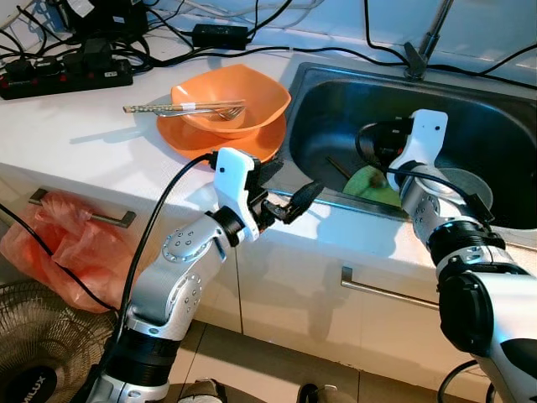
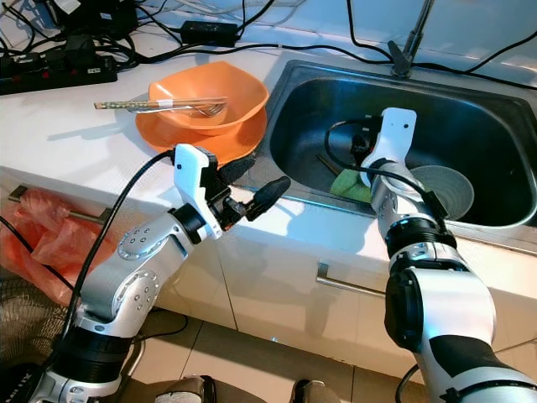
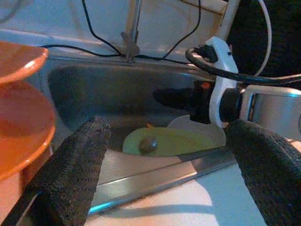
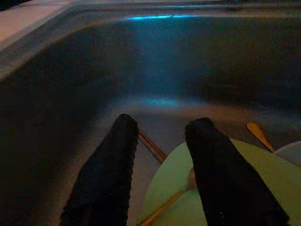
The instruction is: Kitchen organization
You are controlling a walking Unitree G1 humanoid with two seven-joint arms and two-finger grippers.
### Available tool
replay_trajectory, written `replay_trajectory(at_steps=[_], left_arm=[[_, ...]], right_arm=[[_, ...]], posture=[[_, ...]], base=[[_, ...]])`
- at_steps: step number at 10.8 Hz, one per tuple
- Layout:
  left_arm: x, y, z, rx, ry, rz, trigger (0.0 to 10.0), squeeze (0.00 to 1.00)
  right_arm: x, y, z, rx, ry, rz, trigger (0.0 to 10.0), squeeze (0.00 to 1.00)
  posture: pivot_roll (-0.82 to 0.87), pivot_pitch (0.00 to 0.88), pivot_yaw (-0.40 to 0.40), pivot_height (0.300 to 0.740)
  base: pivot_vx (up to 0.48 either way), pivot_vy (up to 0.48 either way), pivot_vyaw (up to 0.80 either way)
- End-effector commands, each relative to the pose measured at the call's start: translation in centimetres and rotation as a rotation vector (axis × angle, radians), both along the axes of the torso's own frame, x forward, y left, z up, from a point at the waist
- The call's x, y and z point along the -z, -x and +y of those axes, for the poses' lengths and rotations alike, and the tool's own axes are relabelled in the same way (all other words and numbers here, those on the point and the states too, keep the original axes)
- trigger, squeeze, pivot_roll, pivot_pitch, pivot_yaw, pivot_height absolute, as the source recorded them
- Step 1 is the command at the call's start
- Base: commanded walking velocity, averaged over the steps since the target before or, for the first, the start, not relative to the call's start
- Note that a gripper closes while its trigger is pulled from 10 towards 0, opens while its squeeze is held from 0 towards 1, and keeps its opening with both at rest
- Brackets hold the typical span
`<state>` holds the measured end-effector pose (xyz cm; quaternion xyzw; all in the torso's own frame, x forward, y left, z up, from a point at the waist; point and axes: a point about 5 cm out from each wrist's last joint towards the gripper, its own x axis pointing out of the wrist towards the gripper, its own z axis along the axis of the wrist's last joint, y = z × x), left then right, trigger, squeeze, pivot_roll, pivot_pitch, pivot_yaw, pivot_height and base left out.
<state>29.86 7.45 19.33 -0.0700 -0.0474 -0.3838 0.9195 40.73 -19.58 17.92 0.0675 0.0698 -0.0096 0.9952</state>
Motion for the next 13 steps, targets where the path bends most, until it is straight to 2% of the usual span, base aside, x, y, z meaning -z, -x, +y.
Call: replay_trajectory(at_steps=[1, 4, 5, 6, 7, 8, 9, 10, 11, 13], left_arm=[[-1.1, -0.2, 0.2, -0.031, -0.002, -0.061, 10.0, 0.0], [-3.2, -1.3, 2.0, -0.218, -0.013, -0.202, 10.0, 0.0], [-4.5, -2.1, 4.0, -0.389, 0.009, -0.279, 10.0, 0.0], [-4.9, -2.5, 5.8, -0.521, 0.013, -0.313, 10.0, 0.0], [-5.0, -2.7, 6.7, -0.587, 0.008, -0.324, 10.0, 0.0], [-5.0, -2.7, 7.5, -0.65, -0.007, -0.342, 10.0, 0.0], [-4.7, -2.7, 7.9, -0.691, -0.01, -0.343, 10.0, 0.11], [-4.6, -2.6, 7.9, -0.699, -0.009, -0.344, 10.0, 0.09], [-4.5, -2.4, 8.2, -0.731, -0.015, -0.354, 10.0, 0.03], [-3.7, -2.5, 8.9, -0.779, -0.026, -0.324, 10.0, 0.0]], right_arm=[[-1.1, -0.3, -0.2, 0.004, 0.009, -0.041, 10.0, 1.0], [-2.9, -0.6, 1.8, -0.074, 0.013, -0.155, 10.0, 1.0], [-3.5, -0.5, 2.4, -0.086, 0.013, -0.195, 10.0, 1.0], [-4.1, -0.4, 2.8, -0.106, -0.012, -0.246, 10.0, 1.0], [-4.5, -0.3, 3.0, -0.107, -0.026, -0.267, 10.0, 1.0], [-5.1, 0.0, 3.9, -0.176, -0.078, -0.294, 10.0, 1.0], [-6.1, 1.8, 6.4, -0.429, -0.143, -0.344, 10.0, 0.76], [-6.1, 2.9, 7.2, -0.529, -0.102, -0.354, 10.0, 0.06], [-4.9, 4.7, 7.5, -0.66, 0.01, -0.315, 10.0, 0.0], [-4.6, 6.5, 7.2, -0.727, 0.029, -0.288, 10.0, 0.0]], posture=[[0.07, 0.122, -0.006, 0.74], [0.07, 0.122, -0.004, 0.74], [0.07, 0.122, -0.006, 0.74], [0.06, 0.122, -0.005, 0.74], [0.06, 0.121, -0.006, 0.74], [0.06, 0.121, -0.006, 0.74], [0.07, 0.12, -0.008, 0.74], [0.07, 0.121, -0.008, 0.74], [0.06, 0.121, -0.007, 0.74], [0.05, 0.122, -0.007, 0.74]], base=[[0.0, 0.0, 0.0], [0.0, 0.0, 0.0], [0.0, 0.0, 0.0], [0.0, 0.0, 0.0], [0.0, 0.0, 0.0], [0.0, 0.0, 0.0], [0.0, 0.0, 0.0], [0.0, 0.0, 0.0], [0.0, 0.0, 0.0], [0.0, 0.0, 0.0]])
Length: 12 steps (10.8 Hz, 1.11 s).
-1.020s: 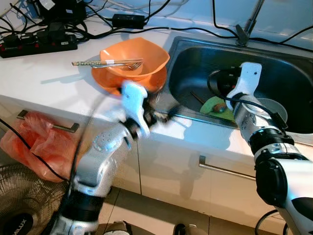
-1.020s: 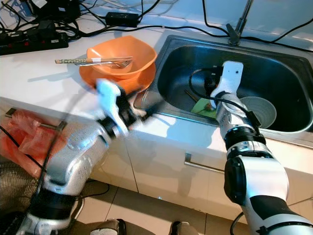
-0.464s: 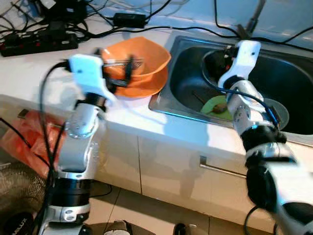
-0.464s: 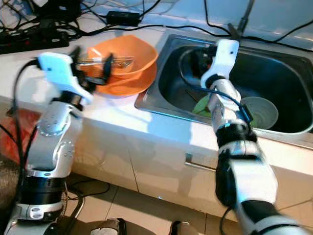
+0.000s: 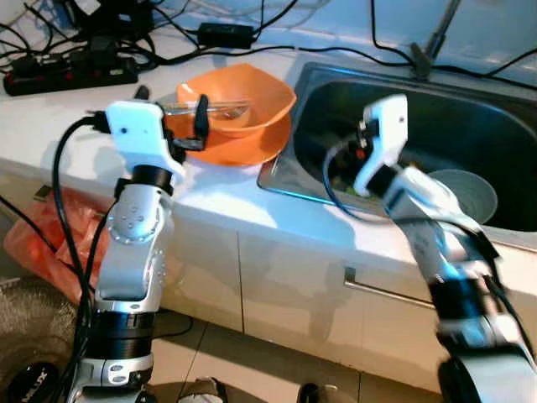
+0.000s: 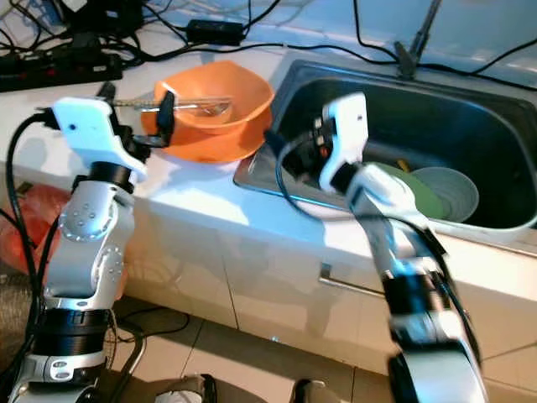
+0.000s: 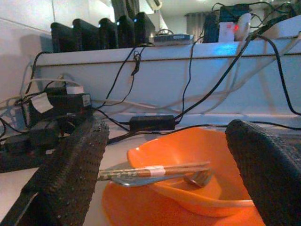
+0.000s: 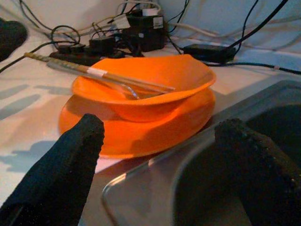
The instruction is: Kitchen organization
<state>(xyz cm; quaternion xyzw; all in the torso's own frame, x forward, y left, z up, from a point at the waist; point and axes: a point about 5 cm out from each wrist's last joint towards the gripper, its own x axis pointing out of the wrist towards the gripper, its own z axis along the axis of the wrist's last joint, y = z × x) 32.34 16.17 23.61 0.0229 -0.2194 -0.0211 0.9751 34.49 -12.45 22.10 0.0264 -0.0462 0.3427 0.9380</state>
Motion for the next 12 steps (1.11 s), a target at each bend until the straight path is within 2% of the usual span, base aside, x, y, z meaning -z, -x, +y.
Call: replay_trajectory(at_steps=[1, 3, 4, 6, 12], left_arm=[[0.7, -0.1, 0.2, -0.018, 0.004, 0.027, 10.0, 0.0], [1.0, -0.9, 0.3, 0.026, 0.026, 0.071, 10.0, 0.0], [1.2, -1.5, 0.5, 0.06, 0.099, 0.115, 10.0, 0.0], [1.3, -2.0, 0.8, 0.068, 0.116, 0.132, 10.0, 0.0], [0.9, -3.2, 1.7, 0.052, 0.178, 0.142, 10.0, 0.0]], right_arm=[[-0.5, 0.5, 0.2, -0.029, 0.007, -0.012, 10.0, 0.0], [-0.7, 1.4, 0.9, -0.081, 0.04, -0.027, 10.0, 0.0], [-1.2, 2.6, 1.7, -0.163, 0.055, -0.041, 10.0, 0.0], [-0.8, 3.4, 1.9, -0.2, 0.1, -0.043, 10.0, 0.0], [-0.1, 3.6, 2.1, -0.184, 0.116, -0.018, 10.0, 0.0]], posture=[[0.05, 0.123, -0.007, 0.74], [0.05, 0.122, -0.006, 0.74], [0.05, 0.121, -0.004, 0.74], [0.04, 0.121, 0.001, 0.74], [0.04, 0.114, 0.004, 0.74]], base=[[0.0, 0.0, 0.0], [0.0, 0.0, 0.0], [0.0, 0.0, 0.0], [0.0, 0.0, 0.0], [0.0, 0.0, 0.0]])
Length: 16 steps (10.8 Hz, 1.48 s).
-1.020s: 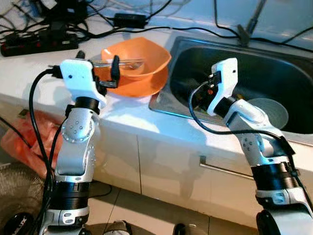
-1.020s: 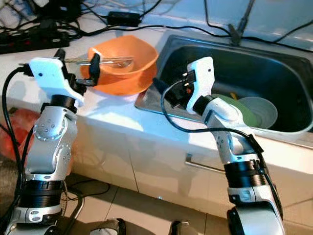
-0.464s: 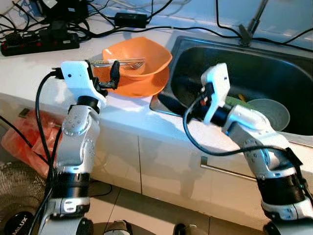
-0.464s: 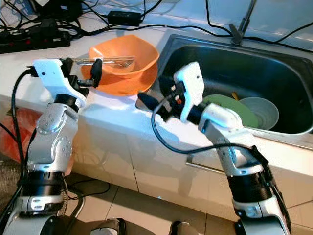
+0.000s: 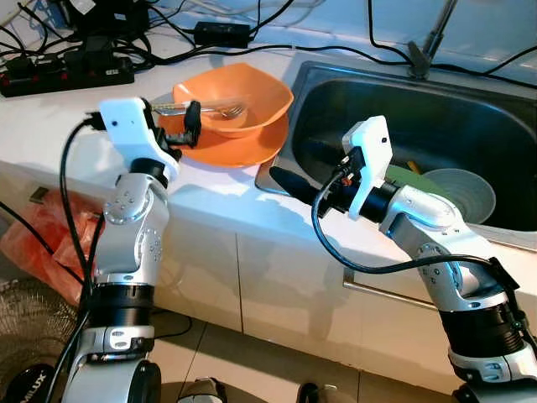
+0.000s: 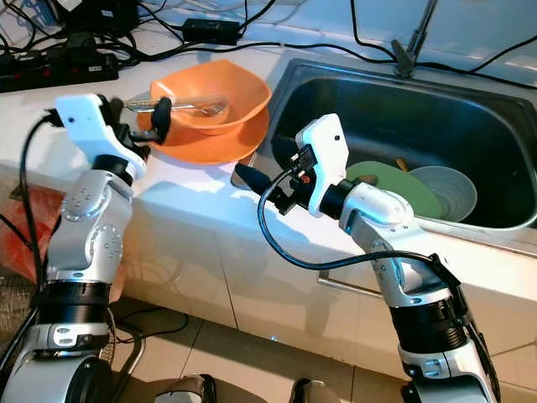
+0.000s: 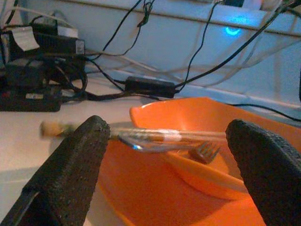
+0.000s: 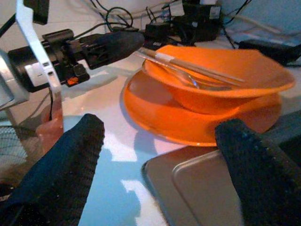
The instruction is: Kitchen organization
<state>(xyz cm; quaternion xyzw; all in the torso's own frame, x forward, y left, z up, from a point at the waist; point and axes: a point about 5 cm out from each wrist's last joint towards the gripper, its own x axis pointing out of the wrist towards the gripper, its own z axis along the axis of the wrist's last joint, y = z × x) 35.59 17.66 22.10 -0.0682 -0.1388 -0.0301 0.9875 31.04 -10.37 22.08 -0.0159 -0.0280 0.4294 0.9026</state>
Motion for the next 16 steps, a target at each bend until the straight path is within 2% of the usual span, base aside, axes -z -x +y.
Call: replay_trajectory(at_steps=[1, 3, 8, 10, 14, 15, 16], left_arm=[[-0.6, -0.2, 0.2, 0.0, 0.016, -0.015, 10.0, 0.0], [-0.2, -0.6, 0.4, -0.006, 0.042, 0.006, 10.0, 0.0], [0.1, -1.1, -0.5, 0.026, 0.08, 0.014, 10.0, 0.0], [-0.6, -1.5, -1.3, 0.107, 0.14, -0.014, 10.0, 0.0], [-0.6, -2.0, -1.8, 0.148, 0.208, -0.01, 10.0, 0.0], [-0.6, -2.0, -1.8, 0.157, 0.222, -0.011, 9.4, 0.0], [-0.6, -2.0, -1.7, 0.167, 0.246, -0.015, 4.5, 0.0]], right_arm=[[0.0, 0.2, 0.1, -0.004, -0.004, 0.011, 10.0, 0.0], [0.0, 0.4, 0.1, -0.008, -0.005, 0.017, 10.0, 0.0], [-0.5, 0.7, 0.6, -0.02, 0.015, -0.039, 10.0, 0.0], [-0.9, 0.3, 0.1, 0.048, -0.019, -0.056, 10.0, 0.0], [-1.1, 0.4, 0.3, 0.029, -0.084, -0.004, 10.0, 0.0], [-1.0, 0.5, 0.4, 0.046, -0.08, -0.007, 10.0, 0.0], [-0.8, 0.7, 0.5, 0.028, -0.043, -0.016, 10.0, 0.0]], posture=[[0.04, 0.114, 0.006, 0.74], [0.03, 0.117, 0.005, 0.74], [0.03, 0.121, 0.0, 0.74], [0.03, 0.12, 0.003, 0.74], [0.02, 0.123, 0.002, 0.74], [0.02, 0.123, 0.002, 0.74], [0.02, 0.125, 0.002, 0.74]], base=[[0.0, 0.0, 0.0], [0.0, 0.0, 0.0], [0.0, 0.0, 0.0], [0.0, 0.0, 0.0], [0.0, 0.0, 0.0], [0.0, 0.0, 0.0], [0.0, 0.0, 0.0]])
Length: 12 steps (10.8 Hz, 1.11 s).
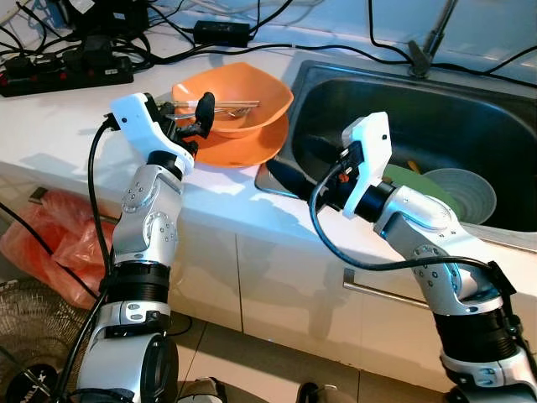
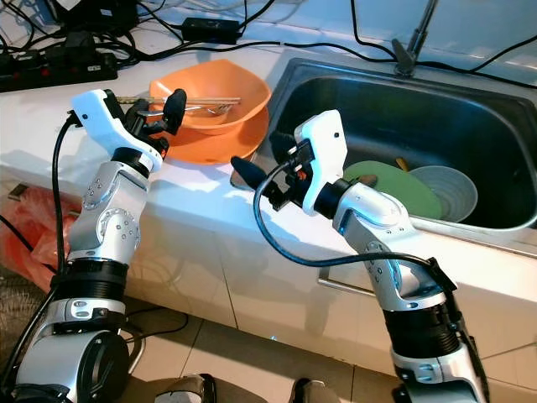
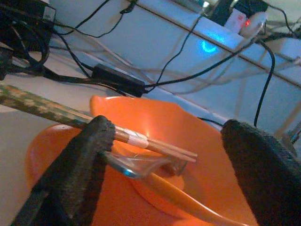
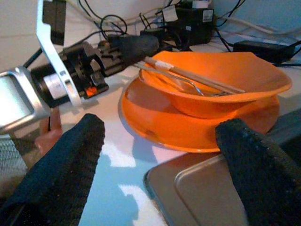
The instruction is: Kitchen organization
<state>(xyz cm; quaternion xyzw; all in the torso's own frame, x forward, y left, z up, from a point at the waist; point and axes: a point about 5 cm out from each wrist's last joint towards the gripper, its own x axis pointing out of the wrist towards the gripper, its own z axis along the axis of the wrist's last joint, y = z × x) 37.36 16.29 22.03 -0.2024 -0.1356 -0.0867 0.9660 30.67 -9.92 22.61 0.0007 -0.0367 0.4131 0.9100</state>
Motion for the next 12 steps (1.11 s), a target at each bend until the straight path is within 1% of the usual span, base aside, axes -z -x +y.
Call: replay_trajectory(at_steps=[1, 2, 3, 5, 7, 8, 9, 10, 12], left_arm=[[-0.75, -0.23, -0.3, 0.016, 0.013, -0.018, 3.2, 0.0], [-0.73, -0.33, -0.25, 0.026, 0.064, -0.009, 0.2, 0.0], [-0.83, -0.34, -0.33, 0.047, 0.108, -0.01, 0.0, 0.0], [-0.81, -0.28, -0.47, 0.061, 0.134, -0.009, 0.0, 0.0], [-0.76, -0.32, -0.49, 0.066, 0.157, -0.001, 0.0, 0.0], [-0.86, -0.35, -0.4, 0.066, 0.165, -0.001, 0.0, 0.0], [-0.95, -0.38, -0.35, 0.067, 0.173, -0.001, 0.0, 0.0], [-1.07, -0.38, -0.34, 0.068, 0.178, -0.002, 0.0, 0.0], [-1.14, -0.39, -0.23, 0.064, 0.194, 0.0, 0.0, 0.0]], right_arm=[[-0.12, 0.34, 0.04, -0.016, 0.02, -0.016, 10.0, 0.0], [0.47, 0.01, -0.35, 0.006, 0.044, 0.014, 10.0, 0.0], [0.36, -0.07, -0.47, 0.011, 0.045, 0.006, 10.0, 0.0], [0.34, -0.22, -0.53, 0.029, 0.071, -0.023, 10.0, 0.0], [0.47, -0.41, -0.57, 0.05, 0.045, -0.007, 10.0, 0.0], [0.46, -0.51, -0.67, 0.081, 0.028, 0.005, 10.0, 0.0], [0.4, -0.51, -0.56, 0.088, 0.02, 0.0, 10.0, 0.0], [0.45, -0.46, -0.44, 0.081, 0.027, -0.01, 10.0, 0.0], [0.41, -0.39, -0.45, 0.044, 0.03, 0.006, 10.0, 0.0]], posture=[[0.02, 0.124, 0.001, 0.74], [0.02, 0.124, 0.001, 0.74], [0.02, 0.124, -0.002, 0.74], [0.02, 0.124, -0.003, 0.74], [0.02, 0.123, -0.003, 0.74], [0.02, 0.123, 0.0, 0.74], [0.02, 0.123, 0.0, 0.74], [0.02, 0.124, 0.0, 0.74], [0.02, 0.125, 0.0, 0.74]], base=[[0.0, 0.0, 0.0], [0.0, 0.0, 0.0], [0.0, 0.0, 0.0], [0.0, 0.0, 0.0], [0.0, 0.0, 0.0], [0.0, 0.0, 0.0], [0.0, 0.0, 0.0], [0.0, 0.0, 0.0], [0.0, 0.0, 0.0]])
